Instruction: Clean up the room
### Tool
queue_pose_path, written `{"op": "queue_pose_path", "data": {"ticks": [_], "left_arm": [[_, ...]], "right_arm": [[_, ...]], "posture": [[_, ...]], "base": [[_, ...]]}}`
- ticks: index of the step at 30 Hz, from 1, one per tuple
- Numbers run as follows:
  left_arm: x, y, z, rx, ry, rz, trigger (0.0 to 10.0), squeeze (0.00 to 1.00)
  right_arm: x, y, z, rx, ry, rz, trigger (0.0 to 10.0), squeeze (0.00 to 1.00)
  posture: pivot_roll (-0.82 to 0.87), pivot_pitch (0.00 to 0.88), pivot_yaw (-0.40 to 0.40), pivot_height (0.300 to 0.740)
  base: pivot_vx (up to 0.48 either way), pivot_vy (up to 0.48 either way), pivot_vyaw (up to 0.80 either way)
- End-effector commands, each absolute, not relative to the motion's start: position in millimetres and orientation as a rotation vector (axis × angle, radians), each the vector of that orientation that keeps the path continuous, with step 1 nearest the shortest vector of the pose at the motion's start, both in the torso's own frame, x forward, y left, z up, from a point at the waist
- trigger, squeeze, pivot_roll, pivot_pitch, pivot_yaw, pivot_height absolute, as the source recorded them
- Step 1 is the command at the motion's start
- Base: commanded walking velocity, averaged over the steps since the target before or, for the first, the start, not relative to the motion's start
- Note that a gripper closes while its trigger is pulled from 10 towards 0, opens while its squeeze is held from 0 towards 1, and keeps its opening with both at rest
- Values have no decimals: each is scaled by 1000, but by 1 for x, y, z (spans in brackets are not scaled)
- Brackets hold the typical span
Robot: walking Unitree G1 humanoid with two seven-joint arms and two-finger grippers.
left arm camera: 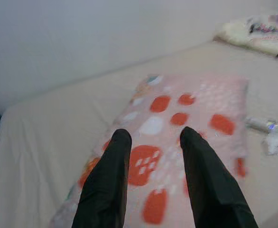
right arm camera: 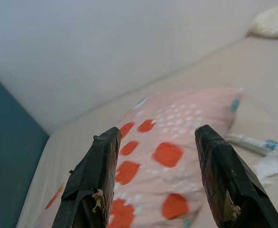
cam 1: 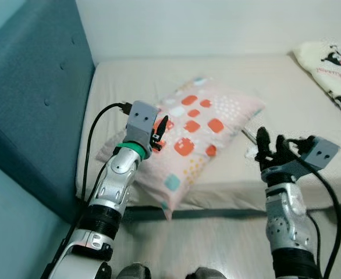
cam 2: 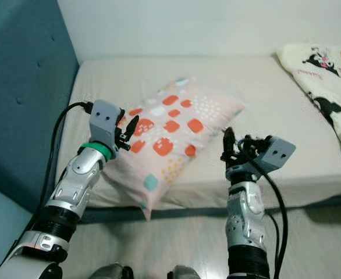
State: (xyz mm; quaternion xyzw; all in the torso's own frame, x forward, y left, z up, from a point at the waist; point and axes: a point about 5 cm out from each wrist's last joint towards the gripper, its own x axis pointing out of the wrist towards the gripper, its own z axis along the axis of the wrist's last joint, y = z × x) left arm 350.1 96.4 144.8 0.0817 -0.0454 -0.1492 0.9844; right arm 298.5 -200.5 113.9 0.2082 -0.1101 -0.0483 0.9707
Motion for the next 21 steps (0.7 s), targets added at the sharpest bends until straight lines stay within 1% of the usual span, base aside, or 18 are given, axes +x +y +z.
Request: {"op": "queue_pose_path", "data": {"ticks": [1, 6, 9, 15, 21], "left_arm": [[348, 97, 134, 177, -55, -293, 10000, 0], [347, 100, 129, 188, -38, -284, 10000, 0], [345, 105, 120, 197, 8, -271, 10000, 0], [340, 114, 110, 181, 65, -276, 10000, 0], [338, 120, 106, 177, 74, -260, 10000, 0]], "right_arm": [[296, -204, 107, 413, -197, -112, 10000, 0], [296, -203, 106, 414, -190, -107, 10000, 0], [296, -202, 105, 413, -178, -100, 10000, 0], [295, -201, 101, 414, -162, -95, 10000, 0], [293, -200, 96, 416, -145, -93, 10000, 0]], "posture": [[-27, 0, 42, 740], [-27, 0, 42, 740], [-27, 0, 42, 740], [-26, 0, 41, 740], [-23, 0, 43, 740]], "base": [[472, 0, 0], [472, 0, 0], [366, 0, 0], [0, 0, 0], [0, 0, 0]]}}
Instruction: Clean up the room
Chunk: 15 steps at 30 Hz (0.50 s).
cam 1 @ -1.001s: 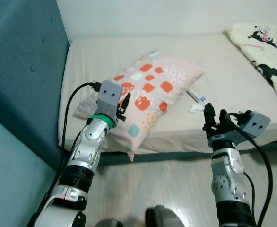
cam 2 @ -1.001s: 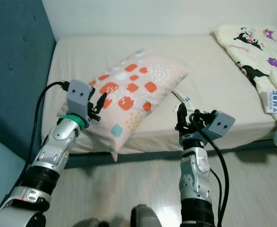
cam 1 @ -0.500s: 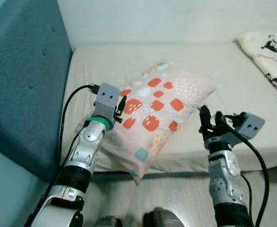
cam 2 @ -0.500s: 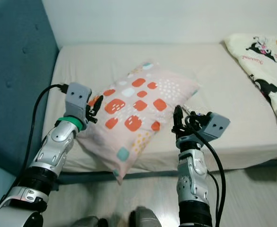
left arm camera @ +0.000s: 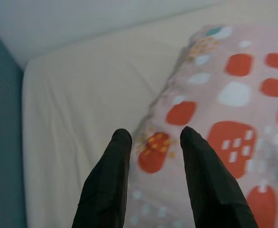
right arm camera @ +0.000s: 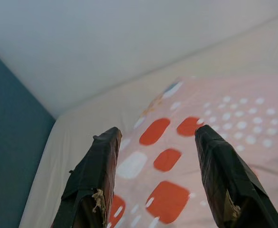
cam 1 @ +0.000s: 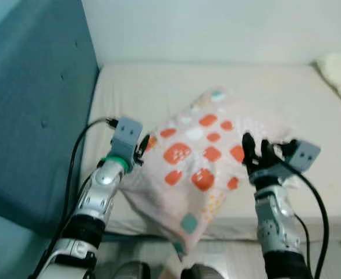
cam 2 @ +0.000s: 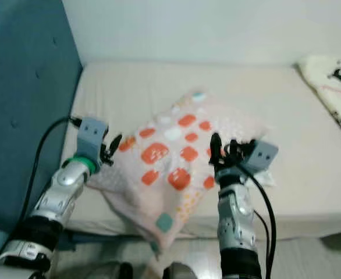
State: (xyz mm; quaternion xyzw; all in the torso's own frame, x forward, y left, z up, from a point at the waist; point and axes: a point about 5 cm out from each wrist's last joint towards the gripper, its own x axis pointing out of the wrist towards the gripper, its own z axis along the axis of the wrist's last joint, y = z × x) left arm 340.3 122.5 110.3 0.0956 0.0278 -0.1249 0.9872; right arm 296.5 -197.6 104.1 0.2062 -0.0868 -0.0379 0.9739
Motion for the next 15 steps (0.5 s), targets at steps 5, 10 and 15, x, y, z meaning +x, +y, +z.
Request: {"op": "queue_pose_path", "data": {"ticks": [5, 10, 15], "left_arm": [[339, 116, 105, 182, 84, -259, 10000, 0], [339, 115, 104, 183, 92, -260, 10000, 0], [338, 115, 103, 182, 95, -261, 10000, 0]], "right_arm": [[292, -198, 90, 409, -117, -94, 10000, 0], [291, -199, 87, 403, -105, -101, 10000, 0], [290, -200, 86, 405, -103, -106, 10000, 0]], "posture": [[-22, 0, 41, 740], [-22, 0, 41, 730], [-24, 0, 42, 705]], "base": [[0, 0, 0], [0, 0, 0], [0, 0, 0]]}}
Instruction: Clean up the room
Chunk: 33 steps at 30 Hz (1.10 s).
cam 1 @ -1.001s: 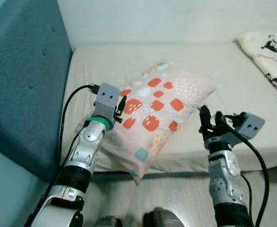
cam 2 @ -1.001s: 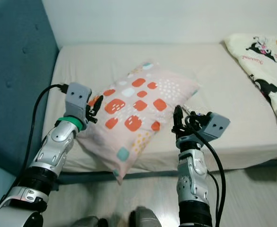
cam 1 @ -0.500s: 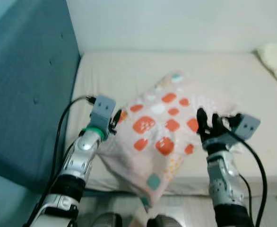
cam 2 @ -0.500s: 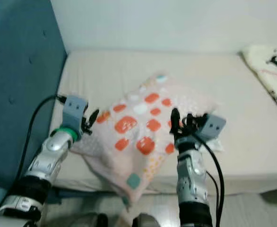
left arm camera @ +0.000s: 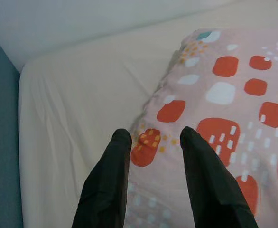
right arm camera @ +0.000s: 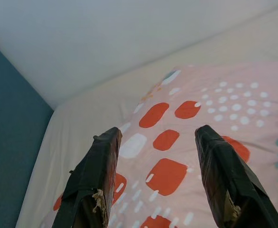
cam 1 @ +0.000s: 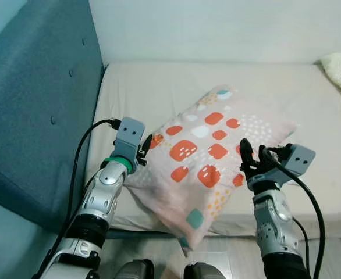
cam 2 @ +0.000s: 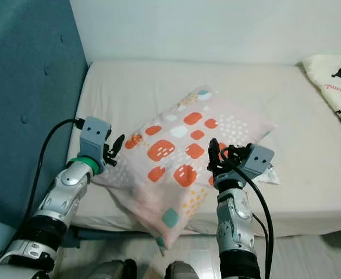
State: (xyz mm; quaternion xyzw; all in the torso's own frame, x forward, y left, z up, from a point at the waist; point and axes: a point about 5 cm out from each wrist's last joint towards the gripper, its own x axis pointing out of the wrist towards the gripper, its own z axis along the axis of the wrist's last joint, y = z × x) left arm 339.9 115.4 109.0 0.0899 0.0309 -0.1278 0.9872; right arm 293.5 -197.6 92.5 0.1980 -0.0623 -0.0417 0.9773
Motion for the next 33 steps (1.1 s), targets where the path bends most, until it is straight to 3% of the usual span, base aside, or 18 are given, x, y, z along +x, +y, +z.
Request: {"op": "queue_pose_path", "data": {"ticks": [1, 15, 33], "left_arm": [[338, 115, 103, 182, 95, -261, 10000, 0], [340, 115, 104, 184, 90, -259, 10000, 0], [345, 108, 102, 197, 141, -275, 10000, 0]], "right_arm": [[290, -200, 86, 405, -103, -106, 10000, 0], [291, -201, 87, 412, -112, -110, 10000, 0], [294, -200, 85, 455, -101, -111, 10000, 0]], "posture": [[-24, 0, 42, 705], [-22, 0, 43, 630], [-14, 0, 44, 625]], "base": [[0, 0, 0], [0, 0, 0], [0, 0, 0]]}}
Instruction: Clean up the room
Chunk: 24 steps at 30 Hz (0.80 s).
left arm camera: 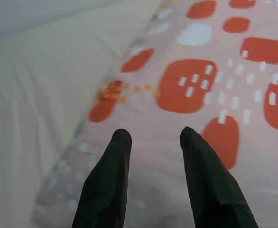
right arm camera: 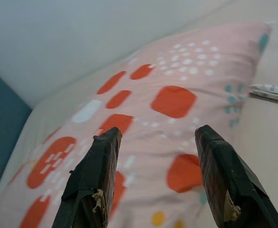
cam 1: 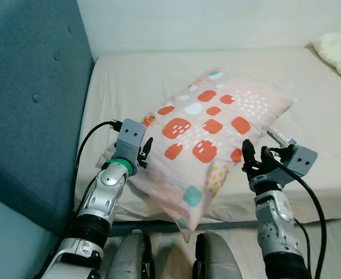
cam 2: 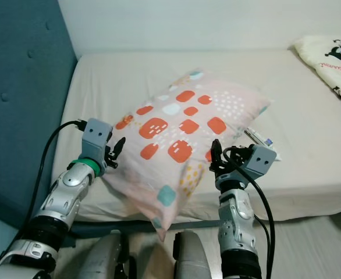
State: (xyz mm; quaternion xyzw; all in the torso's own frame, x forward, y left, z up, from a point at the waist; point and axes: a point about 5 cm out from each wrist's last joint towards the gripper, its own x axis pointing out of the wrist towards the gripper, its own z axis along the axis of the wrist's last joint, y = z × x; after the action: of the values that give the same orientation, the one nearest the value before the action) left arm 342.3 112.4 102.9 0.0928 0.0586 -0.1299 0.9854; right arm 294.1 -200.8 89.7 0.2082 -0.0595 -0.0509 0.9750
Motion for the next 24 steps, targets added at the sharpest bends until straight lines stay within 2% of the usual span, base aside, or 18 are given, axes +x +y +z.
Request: {"op": "queue_pose_path", "data": {"ticks": [1, 6, 7, 10, 11, 13, 14, 15, 18, 19, 21, 24], "left_arm": [[347, 105, 102, 198, 155, -281, 10000, 0], [358, 101, 98, 230, 252, -259, 10000, 0], [363, 104, 98, 222, 287, -235, 10000, 24], [369, 109, 97, 188, 344, -199, 10000, 24], [374, 116, 101, 111, 367, -155, 10000, 1000], [378, 122, 105, 22, 385, -112, 10000, 1000], [384, 135, 114, -114, 381, -69, 10000, 1000], [384, 135, 114, -114, 381, -69, 10000, 1000], [395, 160, 135, -393, 343, -7, 10000, 1000], [395, 160, 135, -393, 343, -7, 10000, 1000], [395, 179, 138, -386, 360, 24, 10000, 1000], [394, 184, 136, -364, 372, 39, 10000, 1000]], "right_arm": [[294, -200, 84, 475, -96, -112, 10000, 0], [296, -193, 81, 526, -67, -56, 10000, 0], [297, -187, 81, 532, -57, -18, 10000, 0], [299, -178, 82, 530, -44, 36, 10000, 0], [298, -174, 83, 530, -41, 56, 10000, 0], [297, -170, 83, 531, -39, 73, 10000, 0], [294, -166, 81, 536, -31, 82, 10000, 0], [294, -166, 81, 536, -31, 82, 10000, 0], [286, -160, 73, 545, -4, 87, 10000, 0], [286, -160, 73, 545, -4, 87, 10000, 0], [280, -159, 69, 555, 12, 82, 10000, 0], [279, -159, 69, 557, 13, 80, 10000, 0]], "posture": [[-12, 5, 47, 625], [-5, 41, 61, 625], [-6, 74, 67, 625], [-6, 74, 67, 625], [-7, 95, 67, 625], [-7, 95, 67, 625], [-4, 116, 63, 625], [-4, 116, 63, 625], [-2, 126, 61, 625], [-2, 126, 61, 625], [-1, 152, 65, 625], [-2, 155, 66, 625]], "base": [[0, 0, 0], [0, 0, 0], [0, 0, 0], [0, 0, 0], [0, 0, 0], [0, 0, 0], [0, 0, 0], [0, 0, 0], [0, 0, 0], [0, 0, 0], [0, 0, 0], [0, 0, 0]]}}
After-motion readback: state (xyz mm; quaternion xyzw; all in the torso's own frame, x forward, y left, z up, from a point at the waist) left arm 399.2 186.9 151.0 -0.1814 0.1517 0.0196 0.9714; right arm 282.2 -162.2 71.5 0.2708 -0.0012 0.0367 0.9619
